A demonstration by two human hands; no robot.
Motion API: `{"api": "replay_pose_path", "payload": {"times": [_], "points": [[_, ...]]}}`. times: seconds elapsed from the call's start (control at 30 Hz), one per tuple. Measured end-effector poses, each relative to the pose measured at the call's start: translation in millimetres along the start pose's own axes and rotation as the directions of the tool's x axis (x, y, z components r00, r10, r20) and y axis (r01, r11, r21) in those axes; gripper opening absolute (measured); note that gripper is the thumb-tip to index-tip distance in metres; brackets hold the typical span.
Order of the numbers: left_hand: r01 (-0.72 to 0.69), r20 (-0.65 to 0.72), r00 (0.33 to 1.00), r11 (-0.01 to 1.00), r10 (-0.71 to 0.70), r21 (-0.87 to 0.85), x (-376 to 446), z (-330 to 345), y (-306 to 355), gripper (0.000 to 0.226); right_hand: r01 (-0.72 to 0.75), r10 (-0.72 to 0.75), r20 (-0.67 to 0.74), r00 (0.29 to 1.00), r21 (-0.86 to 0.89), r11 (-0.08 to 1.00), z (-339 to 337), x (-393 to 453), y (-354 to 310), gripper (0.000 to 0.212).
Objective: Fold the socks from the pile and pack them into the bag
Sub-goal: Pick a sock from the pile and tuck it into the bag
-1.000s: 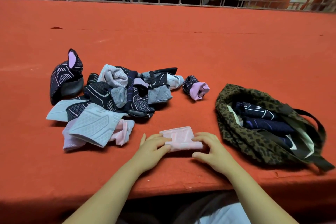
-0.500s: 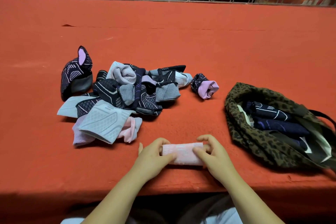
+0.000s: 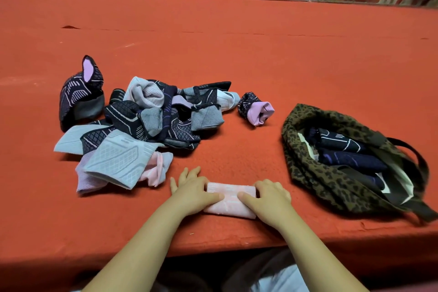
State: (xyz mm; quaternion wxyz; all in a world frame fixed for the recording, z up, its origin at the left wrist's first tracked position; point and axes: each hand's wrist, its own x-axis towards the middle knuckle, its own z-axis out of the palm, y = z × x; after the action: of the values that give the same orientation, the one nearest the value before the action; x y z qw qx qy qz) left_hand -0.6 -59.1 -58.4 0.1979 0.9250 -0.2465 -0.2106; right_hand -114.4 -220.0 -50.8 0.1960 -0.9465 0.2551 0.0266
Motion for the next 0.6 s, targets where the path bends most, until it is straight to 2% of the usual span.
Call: {"api": "replay_pose_path", "payload": {"times": [0.07, 0.13, 0.23, 0.27, 0.33, 0.4, 0.5, 0.6], "points": [[-0.082, -0.045, 0.996, 0.985, 0.076, -0.152, -4.0, 3.7, 6.8, 0.029, 0.013, -0.018, 0.028, 0.999, 0.179, 0.984, -6.6, -4.7, 2.9, 0.028], [-0.185, -0.112, 0.982, 0.886, 0.151, -0.424, -6.0, 7.7, 21.4, 0.020, 0.012, -0.025, 0.023, 0.999, 0.431, 0.902, -15.0, -10.4, 10.1, 0.018], [-0.267, -0.188, 0.963, 0.749, 0.191, -0.606, 2.0, 9.7, 50.6, 0.027, 0.044, 0.037, -0.118, 0.992, 0.612, 0.789, -32.9, -12.8, 21.5, 0.006], [-0.274, -0.200, 0.961, 0.709, 0.189, -0.650, 7.1, 10.1, 63.7, 0.027, 0.064, 0.066, -0.172, 0.983, 0.654, 0.754, -41.8, -13.0, 27.3, 0.009], [-0.282, -0.205, 0.959, 0.623, 0.195, -0.730, 17.7, 8.7, 88.7, 0.027, 0.099, 0.129, -0.256, 0.958, 0.717, 0.690, -60.6, -12.2, 37.7, 0.028], [-0.292, -0.172, 0.952, 0.582, 0.253, -0.759, 29.0, 8.9, 120.6, 0.031, 0.125, 0.202, -0.336, 0.920, 0.740, 0.660, -82.3, -11.6, 56.5, 0.038], [-0.313, -0.126, 0.930, 0.563, 0.345, -0.765, 48.7, 11.3, 168.2, 0.040, 0.116, 0.319, -0.440, 0.840, 0.718, 0.686, -112.3, -5.1, 90.4, 0.034], [-0.315, -0.115, 0.923, 0.552, 0.366, -0.772, 70.9, 18.1, 218.5, 0.045, 0.122, 0.413, -0.511, 0.754, 0.727, 0.676, -139.7, 10.5, 131.8, 0.032]]}}
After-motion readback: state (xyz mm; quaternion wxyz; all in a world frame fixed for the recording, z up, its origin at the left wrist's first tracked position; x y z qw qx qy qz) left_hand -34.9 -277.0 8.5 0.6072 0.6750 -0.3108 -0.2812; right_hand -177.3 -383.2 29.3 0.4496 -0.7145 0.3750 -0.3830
